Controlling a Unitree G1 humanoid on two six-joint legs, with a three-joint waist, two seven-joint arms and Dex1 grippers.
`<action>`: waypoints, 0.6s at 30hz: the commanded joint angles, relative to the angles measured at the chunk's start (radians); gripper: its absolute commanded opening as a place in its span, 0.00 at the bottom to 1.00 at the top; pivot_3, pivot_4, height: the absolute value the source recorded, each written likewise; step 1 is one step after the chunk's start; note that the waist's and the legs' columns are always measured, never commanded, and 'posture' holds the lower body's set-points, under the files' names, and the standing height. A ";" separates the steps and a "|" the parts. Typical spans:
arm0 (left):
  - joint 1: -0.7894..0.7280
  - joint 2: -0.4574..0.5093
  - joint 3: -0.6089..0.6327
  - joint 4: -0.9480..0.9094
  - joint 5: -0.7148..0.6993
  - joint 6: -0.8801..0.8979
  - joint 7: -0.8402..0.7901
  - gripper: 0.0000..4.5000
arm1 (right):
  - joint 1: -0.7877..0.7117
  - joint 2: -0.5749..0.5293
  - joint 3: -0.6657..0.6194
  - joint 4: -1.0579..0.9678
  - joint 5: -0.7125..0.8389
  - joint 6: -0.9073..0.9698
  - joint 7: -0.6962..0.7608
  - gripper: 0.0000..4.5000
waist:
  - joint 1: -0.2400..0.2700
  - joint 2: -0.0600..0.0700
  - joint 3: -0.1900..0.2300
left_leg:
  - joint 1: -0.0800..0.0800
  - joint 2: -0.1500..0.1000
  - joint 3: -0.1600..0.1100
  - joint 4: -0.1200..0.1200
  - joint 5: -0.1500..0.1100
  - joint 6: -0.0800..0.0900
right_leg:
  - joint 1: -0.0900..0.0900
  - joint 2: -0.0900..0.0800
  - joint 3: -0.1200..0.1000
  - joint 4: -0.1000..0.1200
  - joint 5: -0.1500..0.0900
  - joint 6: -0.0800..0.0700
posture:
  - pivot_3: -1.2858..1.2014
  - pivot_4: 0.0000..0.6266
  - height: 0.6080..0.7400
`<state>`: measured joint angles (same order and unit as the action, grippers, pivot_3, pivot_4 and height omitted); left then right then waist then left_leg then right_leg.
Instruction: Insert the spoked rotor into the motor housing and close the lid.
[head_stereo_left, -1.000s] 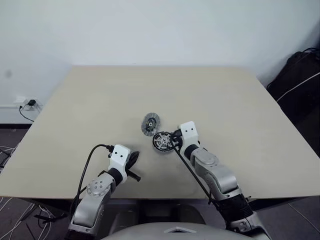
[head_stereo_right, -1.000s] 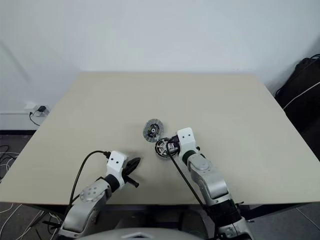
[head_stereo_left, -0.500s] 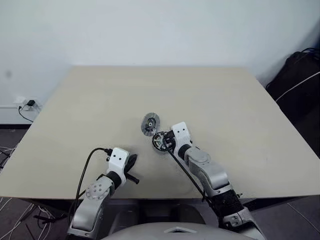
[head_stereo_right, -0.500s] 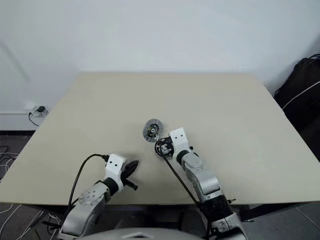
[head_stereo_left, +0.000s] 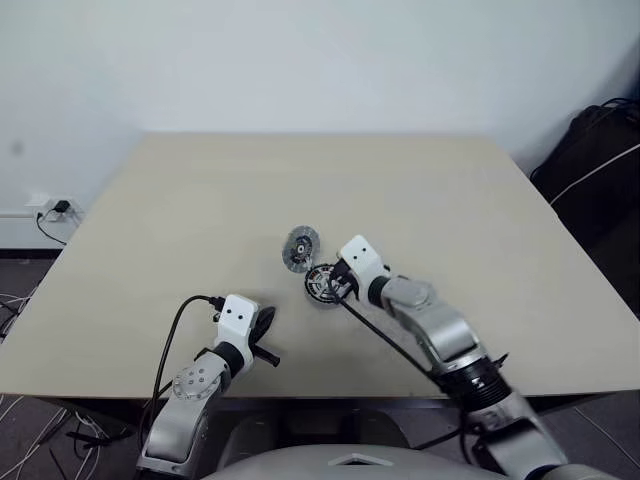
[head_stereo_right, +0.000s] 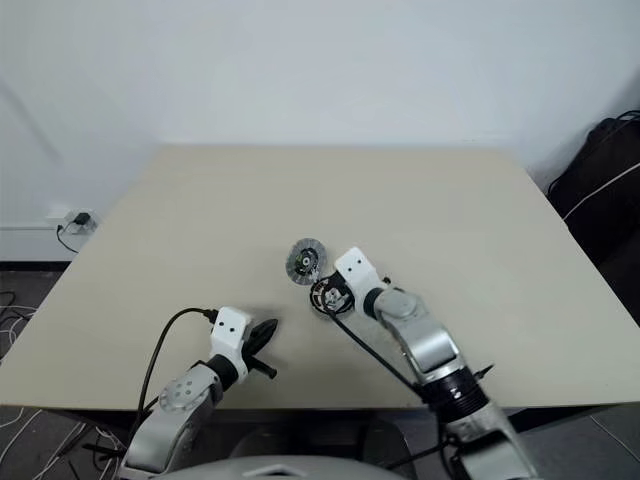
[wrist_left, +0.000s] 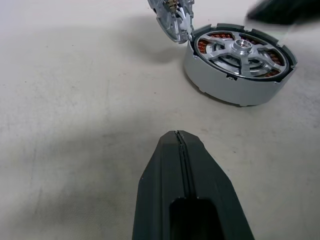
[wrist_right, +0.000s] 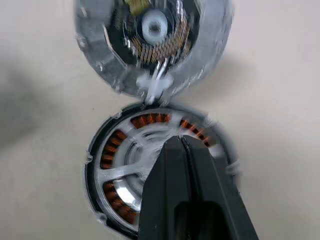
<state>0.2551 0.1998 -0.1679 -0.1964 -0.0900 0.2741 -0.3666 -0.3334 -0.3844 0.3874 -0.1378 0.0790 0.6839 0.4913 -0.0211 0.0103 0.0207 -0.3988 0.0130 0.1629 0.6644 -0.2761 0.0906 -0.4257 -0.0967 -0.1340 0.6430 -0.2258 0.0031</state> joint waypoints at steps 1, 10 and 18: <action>-0.020 -0.007 -0.001 0.000 -0.006 -0.028 -0.002 0.00 | -0.068 -0.127 0.120 -0.097 -0.057 -0.060 0.198 0.20 | 0.001 0.000 0.000 | 0.000 0.000 0.000 0.000 0.000 0.000 | 0.000 0.000 0.000 0.000 0.000 0.000 | 0.52 0.00 1.00; -0.041 -0.028 -0.006 0.024 -0.004 -0.042 0.000 0.00 | -0.225 -0.284 0.353 -0.068 -0.243 -0.150 0.471 0.64 | 0.010 -0.002 0.001 | -0.001 0.001 -0.004 0.004 -0.001 0.003 | 0.002 0.000 -0.005 0.000 -0.001 -0.002 | 0.52 0.00 1.00; -0.025 -0.041 0.003 0.033 -0.003 -0.067 0.015 0.00 | -0.275 -0.256 0.390 0.039 -0.342 -0.263 0.551 0.64 | 0.012 -0.003 0.002 | -0.002 0.001 -0.009 0.010 -0.003 0.005 | 0.007 -0.001 -0.009 0.000 -0.001 -0.001 | 0.52 0.00 1.00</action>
<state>0.2330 0.1614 -0.1684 -0.1560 -0.0898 0.2324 -0.3550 -0.5772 -0.6496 0.7817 -0.1020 -0.2422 0.4527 1.0271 -0.0095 0.0073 0.0226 -0.4004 0.0140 0.1539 0.6752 -0.2791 0.0961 -0.4180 -0.0978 -0.1435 0.6429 -0.2262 0.0024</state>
